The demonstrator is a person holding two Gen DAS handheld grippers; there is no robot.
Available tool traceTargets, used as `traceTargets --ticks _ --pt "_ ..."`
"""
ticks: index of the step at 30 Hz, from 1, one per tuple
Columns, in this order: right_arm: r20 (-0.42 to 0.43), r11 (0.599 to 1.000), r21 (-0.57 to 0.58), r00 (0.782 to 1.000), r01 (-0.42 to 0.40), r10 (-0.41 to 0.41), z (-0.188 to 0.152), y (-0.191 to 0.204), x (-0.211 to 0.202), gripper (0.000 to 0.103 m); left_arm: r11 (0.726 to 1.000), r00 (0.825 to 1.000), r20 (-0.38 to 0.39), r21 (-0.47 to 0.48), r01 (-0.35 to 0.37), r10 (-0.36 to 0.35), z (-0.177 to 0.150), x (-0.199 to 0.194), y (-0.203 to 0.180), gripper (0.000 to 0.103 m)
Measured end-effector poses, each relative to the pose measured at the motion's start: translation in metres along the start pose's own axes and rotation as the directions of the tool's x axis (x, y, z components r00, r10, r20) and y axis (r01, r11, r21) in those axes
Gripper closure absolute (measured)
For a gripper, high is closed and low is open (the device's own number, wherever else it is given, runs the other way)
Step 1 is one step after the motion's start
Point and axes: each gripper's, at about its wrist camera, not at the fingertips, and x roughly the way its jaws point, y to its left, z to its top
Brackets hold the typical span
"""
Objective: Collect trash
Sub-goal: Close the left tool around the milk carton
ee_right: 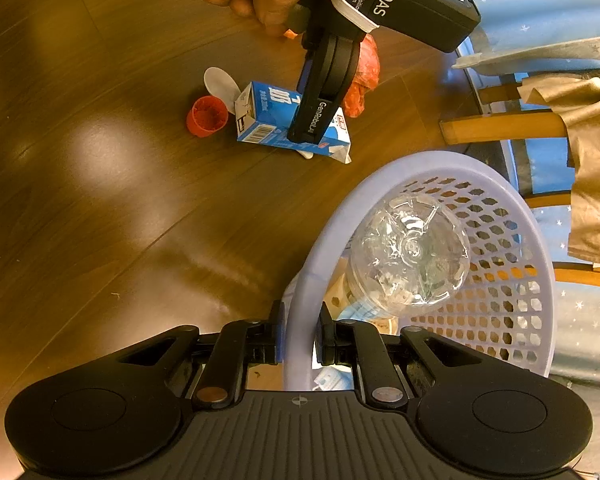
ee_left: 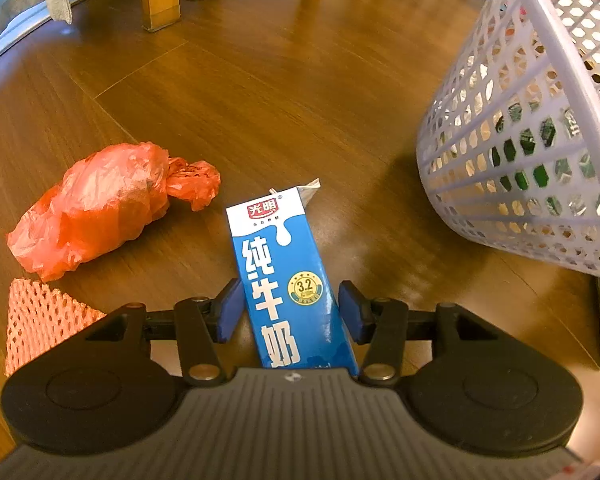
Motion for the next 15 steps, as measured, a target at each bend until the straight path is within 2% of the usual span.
traceTargets --ticks 7,15 --pt "-0.003 1.000 0.004 1.000 -0.005 0.005 -0.001 0.002 -0.001 0.093 0.999 1.000 0.003 0.044 -0.016 0.016 -0.001 0.001 -0.004 0.058" --pt "-0.007 1.000 -0.013 1.000 -0.002 0.002 -0.001 0.004 -0.002 0.093 0.999 1.000 0.012 0.048 -0.019 0.018 -0.001 -0.011 -0.001 0.059"
